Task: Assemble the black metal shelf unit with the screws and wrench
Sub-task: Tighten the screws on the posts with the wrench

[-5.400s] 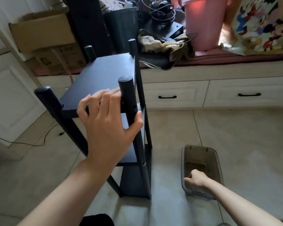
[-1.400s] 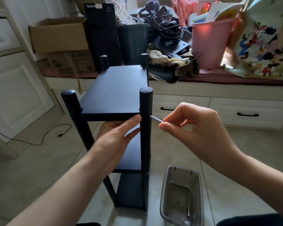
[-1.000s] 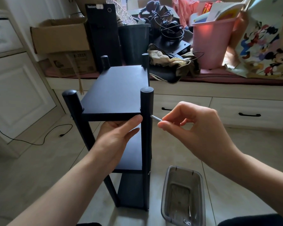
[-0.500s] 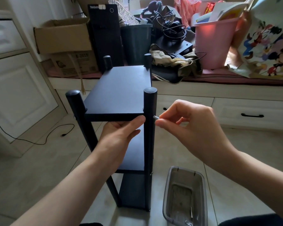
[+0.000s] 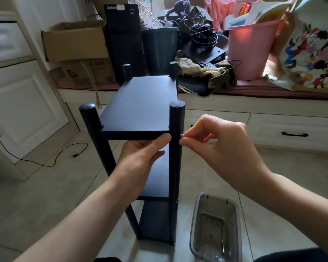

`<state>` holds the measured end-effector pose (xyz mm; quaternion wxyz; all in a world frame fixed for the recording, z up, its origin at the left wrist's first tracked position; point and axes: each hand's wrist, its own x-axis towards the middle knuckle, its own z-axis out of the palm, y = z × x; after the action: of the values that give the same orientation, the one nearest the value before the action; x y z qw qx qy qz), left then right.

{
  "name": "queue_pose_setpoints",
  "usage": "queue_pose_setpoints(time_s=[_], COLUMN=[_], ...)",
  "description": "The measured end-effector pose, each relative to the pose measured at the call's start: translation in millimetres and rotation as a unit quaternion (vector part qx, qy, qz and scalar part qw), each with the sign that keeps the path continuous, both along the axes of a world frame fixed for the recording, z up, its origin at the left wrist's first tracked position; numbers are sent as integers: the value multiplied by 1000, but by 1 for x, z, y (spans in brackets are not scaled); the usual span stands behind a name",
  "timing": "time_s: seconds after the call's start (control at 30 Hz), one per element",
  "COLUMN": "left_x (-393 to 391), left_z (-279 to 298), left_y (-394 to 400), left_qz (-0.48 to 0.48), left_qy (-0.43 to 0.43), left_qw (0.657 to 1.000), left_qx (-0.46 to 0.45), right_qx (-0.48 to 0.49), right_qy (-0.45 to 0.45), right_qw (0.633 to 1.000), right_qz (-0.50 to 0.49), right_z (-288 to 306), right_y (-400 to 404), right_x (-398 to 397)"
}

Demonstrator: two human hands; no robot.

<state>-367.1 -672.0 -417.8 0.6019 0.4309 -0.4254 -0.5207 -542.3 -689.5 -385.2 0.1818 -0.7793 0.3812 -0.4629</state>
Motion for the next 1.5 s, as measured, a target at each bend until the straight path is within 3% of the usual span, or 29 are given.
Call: queue_pose_setpoints(time_s=[0.27, 0.43, 0.87, 1.13, 1.5], left_x=[0, 1, 1, 2, 0], left_z=[-2, -2, -3, -2, -2], left_y=[-1, -1, -1, -1, 0], left_qz=[7, 11, 16, 13, 17], left_qy=[0, 3, -5, -9, -10], left_qw=[1000, 1000, 1000, 1000, 1000], left_qx=[4, 7, -9, -8, -7], right_qx=[46, -20, 103, 83, 153], right_qy=[-36, 10, -94, -72, -100], right_qw=[998, 1000, 989, 994, 979], right_qz=[14, 6, 54, 21, 85], right_z=[0, 0, 1, 0, 5], right_y=[-4, 0, -7, -7, -4], right_x=[0, 1, 3, 8, -3])
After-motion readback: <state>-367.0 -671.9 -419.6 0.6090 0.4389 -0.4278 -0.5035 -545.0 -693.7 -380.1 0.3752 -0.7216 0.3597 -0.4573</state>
